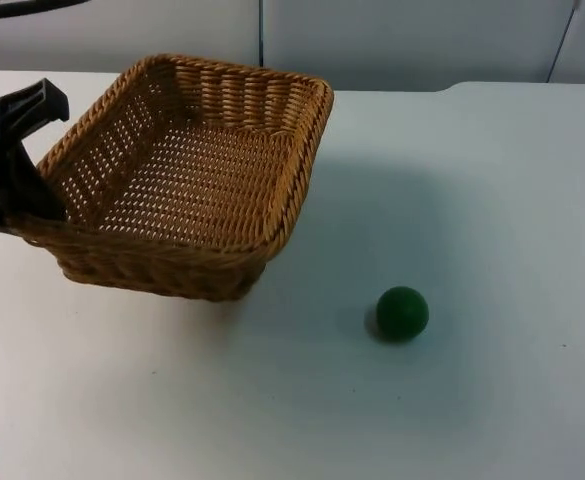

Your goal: Pick up the basket with the left hand and place the ball into the basket with the right hand.

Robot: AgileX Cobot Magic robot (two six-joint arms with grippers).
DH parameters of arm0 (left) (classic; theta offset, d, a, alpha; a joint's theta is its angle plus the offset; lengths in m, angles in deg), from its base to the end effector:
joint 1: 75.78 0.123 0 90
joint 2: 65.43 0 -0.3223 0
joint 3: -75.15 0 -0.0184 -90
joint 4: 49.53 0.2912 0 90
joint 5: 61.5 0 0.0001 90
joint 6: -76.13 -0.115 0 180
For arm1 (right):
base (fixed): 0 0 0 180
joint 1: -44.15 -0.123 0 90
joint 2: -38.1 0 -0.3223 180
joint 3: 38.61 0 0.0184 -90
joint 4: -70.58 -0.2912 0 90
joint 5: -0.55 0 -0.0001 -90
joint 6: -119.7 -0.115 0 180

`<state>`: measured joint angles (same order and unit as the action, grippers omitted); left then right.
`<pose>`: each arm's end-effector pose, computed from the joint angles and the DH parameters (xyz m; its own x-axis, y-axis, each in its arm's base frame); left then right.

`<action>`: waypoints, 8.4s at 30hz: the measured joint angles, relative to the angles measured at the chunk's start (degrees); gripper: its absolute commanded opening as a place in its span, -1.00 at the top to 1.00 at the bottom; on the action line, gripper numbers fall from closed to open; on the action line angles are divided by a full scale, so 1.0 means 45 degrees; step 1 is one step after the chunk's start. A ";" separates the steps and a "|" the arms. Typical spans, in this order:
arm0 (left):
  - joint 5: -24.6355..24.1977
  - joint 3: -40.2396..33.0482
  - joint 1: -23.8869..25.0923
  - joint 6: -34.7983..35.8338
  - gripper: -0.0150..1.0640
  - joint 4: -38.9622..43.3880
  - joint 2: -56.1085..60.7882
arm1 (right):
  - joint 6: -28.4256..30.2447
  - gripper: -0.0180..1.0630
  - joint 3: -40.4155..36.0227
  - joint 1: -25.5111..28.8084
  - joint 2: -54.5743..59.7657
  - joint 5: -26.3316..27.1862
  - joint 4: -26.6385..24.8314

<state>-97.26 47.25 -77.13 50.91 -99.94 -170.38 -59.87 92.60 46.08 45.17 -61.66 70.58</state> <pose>0.3470 -0.0600 0.1550 -0.9358 -0.2722 -0.2242 -0.1218 0.8461 -0.5189 0.0123 -0.0004 0.2871 -0.4705 0.0083 -0.8823 0.0301 0.9995 -0.0066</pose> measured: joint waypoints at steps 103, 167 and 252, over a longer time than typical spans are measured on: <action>-0.0349 0.0000 0.0000 0.0000 0.98 -0.0082 0.0000 | 0.0836 -0.60 0.3992 -0.7444 2.4239 1.2851 -0.0697; -0.0300 0.0000 0.0000 0.0000 0.98 -0.0082 0.0000 | 0.0199 0.69 1.1058 -0.8156 2.2998 0.9066 0.1436; 0.1018 0.0000 0.0000 -0.0023 0.98 -0.0158 0.0000 | -0.2084 0.97 1.3695 -0.8255 2.1249 0.3092 0.5360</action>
<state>-92.68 47.25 -77.13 50.80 -100.65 -170.38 -69.25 154.22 8.93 140.79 -47.75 94.70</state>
